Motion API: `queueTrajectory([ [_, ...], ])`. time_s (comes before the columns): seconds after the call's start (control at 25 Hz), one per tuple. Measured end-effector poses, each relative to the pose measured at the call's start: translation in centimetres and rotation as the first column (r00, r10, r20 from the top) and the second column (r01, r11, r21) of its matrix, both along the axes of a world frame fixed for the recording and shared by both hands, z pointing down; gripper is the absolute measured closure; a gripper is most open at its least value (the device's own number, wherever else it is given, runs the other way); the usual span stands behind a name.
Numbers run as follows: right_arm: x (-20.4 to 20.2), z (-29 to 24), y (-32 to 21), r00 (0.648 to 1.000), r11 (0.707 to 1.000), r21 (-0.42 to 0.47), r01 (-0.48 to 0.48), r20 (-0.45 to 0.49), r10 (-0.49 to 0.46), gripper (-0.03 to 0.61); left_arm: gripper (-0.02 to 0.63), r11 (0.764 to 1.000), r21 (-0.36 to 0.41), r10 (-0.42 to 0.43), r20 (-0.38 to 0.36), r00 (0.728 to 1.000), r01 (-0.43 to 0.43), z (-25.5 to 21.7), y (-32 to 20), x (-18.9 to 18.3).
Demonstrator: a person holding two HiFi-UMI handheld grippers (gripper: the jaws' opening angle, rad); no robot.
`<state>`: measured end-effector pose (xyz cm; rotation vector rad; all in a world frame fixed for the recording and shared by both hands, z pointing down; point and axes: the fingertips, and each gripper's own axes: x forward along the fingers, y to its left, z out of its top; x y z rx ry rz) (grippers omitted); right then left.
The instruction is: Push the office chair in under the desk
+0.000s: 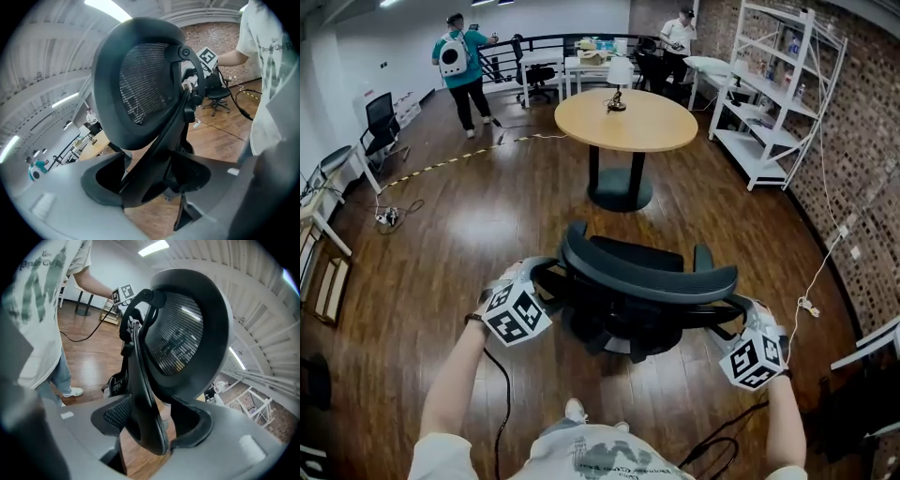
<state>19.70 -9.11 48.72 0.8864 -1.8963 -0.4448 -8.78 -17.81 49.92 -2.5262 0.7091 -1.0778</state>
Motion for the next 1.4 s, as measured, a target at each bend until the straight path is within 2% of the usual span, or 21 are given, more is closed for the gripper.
queueTrajectory([
  [0.12,0.2,0.1,0.2,1.0,0.999,-0.047,-0.012,-0.016,0.011,0.323,0.293,0.999,-0.015,0.038,0.078,0.996,-0.037,0.8,-0.3,-0.1],
  [0.16,0.6,0.2,0.3,0.999,0.998,-0.063,-0.024,-0.026,0.022,0.299,0.293,0.999,-0.017,0.048,0.099,0.994,-0.046,1.0,-0.5,-0.1],
  [0.28,1.9,1.1,-0.1,0.997,0.992,-0.113,-0.057,-0.051,0.051,0.287,0.293,0.998,-0.019,0.061,0.125,0.99,-0.06,1.3,-0.9,0.1],
  [0.52,1.5,2.9,-1.3,0.997,0.985,-0.168,-0.04,-0.076,0.027,0.292,0.291,0.997,-0.036,0.067,0.147,0.987,-0.062,1.1,-1.0,0.2],
  [0.6,1.0,3.3,-1.4,0.996,0.985,-0.171,-0.028,-0.09,0.013,0.356,0.291,0.998,-0.029,0.067,0.154,0.986,-0.064,1.3,-1.0,0.2],
  [0.64,0.7,3.4,-1.4,0.995,0.984,-0.175,-0.024,-0.095,0.008,0.361,0.293,0.997,-0.023,0.07,0.157,0.985,-0.067,1.3,-1.0,0.0],
  [1.04,0.0,4.3,-2.6,0.996,0.984,-0.18,-0.014,-0.093,-0.003,0.371,0.307,0.997,-0.02,0.08,0.183,0.98,-0.078,1.3,-1.7,-0.5],
  [1.4,-1.1,6.0,-4.2,0.995,0.982,-0.19,-0.011,-0.101,-0.008,0.417,0.302,0.995,-0.025,0.095,0.173,0.98,-0.092,1.6,-3.2,-1.3],
])
